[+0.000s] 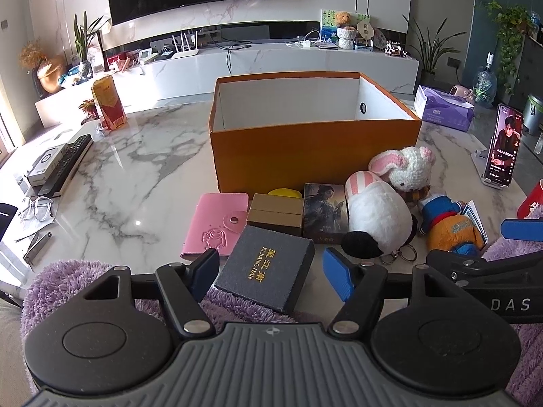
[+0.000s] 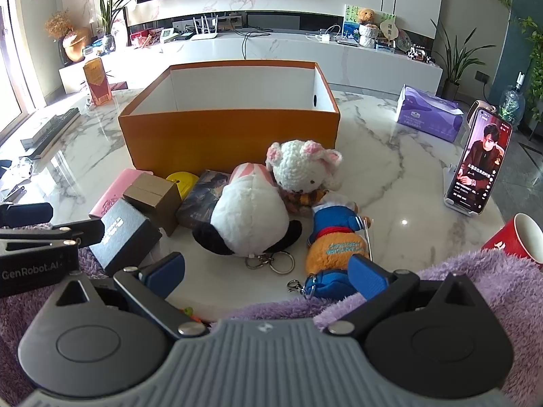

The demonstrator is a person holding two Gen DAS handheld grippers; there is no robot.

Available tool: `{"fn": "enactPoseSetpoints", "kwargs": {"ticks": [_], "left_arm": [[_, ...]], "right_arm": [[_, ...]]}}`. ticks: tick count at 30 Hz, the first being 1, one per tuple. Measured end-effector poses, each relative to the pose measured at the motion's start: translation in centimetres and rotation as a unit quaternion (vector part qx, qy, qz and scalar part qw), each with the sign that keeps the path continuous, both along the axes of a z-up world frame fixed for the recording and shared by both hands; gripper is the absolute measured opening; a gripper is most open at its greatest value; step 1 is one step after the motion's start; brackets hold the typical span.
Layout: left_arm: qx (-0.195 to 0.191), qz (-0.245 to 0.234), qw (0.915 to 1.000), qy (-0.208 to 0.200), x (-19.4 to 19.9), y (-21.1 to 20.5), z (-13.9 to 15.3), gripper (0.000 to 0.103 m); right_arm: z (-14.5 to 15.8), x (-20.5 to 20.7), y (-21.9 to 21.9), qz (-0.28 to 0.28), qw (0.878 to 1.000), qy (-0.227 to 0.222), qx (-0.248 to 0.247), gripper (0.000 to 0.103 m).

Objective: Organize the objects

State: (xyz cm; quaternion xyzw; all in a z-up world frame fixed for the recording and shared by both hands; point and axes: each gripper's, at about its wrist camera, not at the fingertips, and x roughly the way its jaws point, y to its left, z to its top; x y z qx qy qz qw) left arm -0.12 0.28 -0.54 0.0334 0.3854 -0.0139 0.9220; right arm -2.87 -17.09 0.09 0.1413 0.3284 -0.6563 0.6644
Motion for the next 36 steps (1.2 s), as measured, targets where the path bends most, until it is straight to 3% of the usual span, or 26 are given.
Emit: {"fn": "enactPoseSetpoints", "kwargs": {"ticks": [17, 32, 34, 36], "left_arm": [[0.002, -0.006, 0.9999, 0.011, 0.1, -0.1, -0.2, 0.080], [-0.007, -0.021, 0.9991, 0.036, 0.7, 0.3, -1.1, 0.071], [-0.014, -0.033, 0.9982, 0.048, 0.8, 0.4, -1.3, 0.070], [-0.021, -0.046, 0.9968, 0.061, 0.9, 0.5, -1.6, 0.061]], "right_arm": [[-0.4, 0.0, -0.3, -0.033, 0.999, -0.007, 0.006, 0.102], [-1.2, -0.3, -1.5, -0.041, 0.998, -0.032, 0.034, 0.102], [-1.5, -0.3, -1.7, -0.036, 0.998, -0.040, 0.046, 0.095], [-1.9, -0.2, -1.9, -0.020, 0.997, -0.046, 0.066, 0.074]]}}
